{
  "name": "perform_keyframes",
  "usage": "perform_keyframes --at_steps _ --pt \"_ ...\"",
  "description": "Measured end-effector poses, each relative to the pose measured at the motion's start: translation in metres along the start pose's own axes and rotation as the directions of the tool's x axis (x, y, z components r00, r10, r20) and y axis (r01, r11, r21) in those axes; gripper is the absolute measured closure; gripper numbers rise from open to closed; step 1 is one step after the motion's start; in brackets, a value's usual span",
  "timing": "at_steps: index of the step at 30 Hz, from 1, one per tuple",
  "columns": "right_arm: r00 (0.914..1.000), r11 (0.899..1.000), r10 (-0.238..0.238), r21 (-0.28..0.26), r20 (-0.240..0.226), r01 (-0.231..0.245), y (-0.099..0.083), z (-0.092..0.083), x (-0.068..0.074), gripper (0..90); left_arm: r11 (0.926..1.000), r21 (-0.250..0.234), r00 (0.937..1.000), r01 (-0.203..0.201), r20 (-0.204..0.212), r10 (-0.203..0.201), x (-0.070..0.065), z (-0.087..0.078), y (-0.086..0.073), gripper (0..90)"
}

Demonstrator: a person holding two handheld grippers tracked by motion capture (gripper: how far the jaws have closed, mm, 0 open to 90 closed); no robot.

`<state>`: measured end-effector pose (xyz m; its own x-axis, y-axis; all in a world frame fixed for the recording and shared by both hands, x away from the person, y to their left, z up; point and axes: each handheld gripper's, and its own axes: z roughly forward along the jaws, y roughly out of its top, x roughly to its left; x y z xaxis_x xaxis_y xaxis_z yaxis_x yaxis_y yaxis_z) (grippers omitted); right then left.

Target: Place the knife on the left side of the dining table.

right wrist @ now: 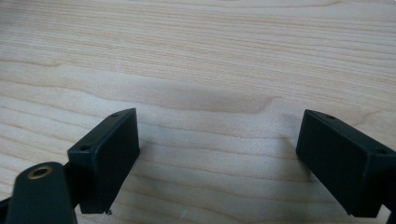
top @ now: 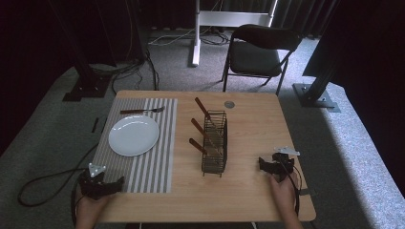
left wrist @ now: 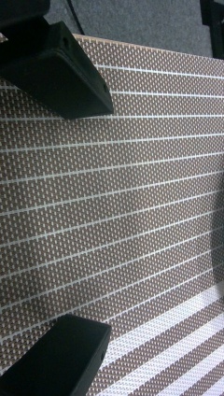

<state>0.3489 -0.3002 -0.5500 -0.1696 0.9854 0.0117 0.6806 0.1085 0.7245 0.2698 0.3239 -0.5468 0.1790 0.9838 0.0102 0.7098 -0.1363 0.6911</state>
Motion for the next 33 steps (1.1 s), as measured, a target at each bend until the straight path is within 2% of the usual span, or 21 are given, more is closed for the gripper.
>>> perform_keyframes --at_steps 4,11,29,33 --pt "1.0 1.0 0.0 0.0 0.0 0.0 0.0001 0.0001 0.0 12.4 0.9999 0.001 0.9999 -0.013 0.011 0.013 0.0013 -0.0006 -0.0004 0.0" --pt "1.0 1.0 0.0 0.002 -0.002 0.0 0.0004 0.0003 0.0001 12.1 0.9999 0.001 0.9998 -0.013 0.014 0.013 0.0017 -0.0007 -0.0005 0.0" --pt "1.0 1.0 0.0 0.002 -0.002 0.0 0.0003 0.0003 0.0001 12.1 0.9996 0.015 0.9997 -0.023 0.008 0.023 -0.0001 -0.003 0.0011 3.5" --pt "1.0 1.0 0.0 0.002 -0.002 0.0 0.0003 0.0003 0.0001 12.1 0.9994 0.009 0.9987 -0.032 0.04 0.032 -0.0052 -0.0042 0.002 3.5"
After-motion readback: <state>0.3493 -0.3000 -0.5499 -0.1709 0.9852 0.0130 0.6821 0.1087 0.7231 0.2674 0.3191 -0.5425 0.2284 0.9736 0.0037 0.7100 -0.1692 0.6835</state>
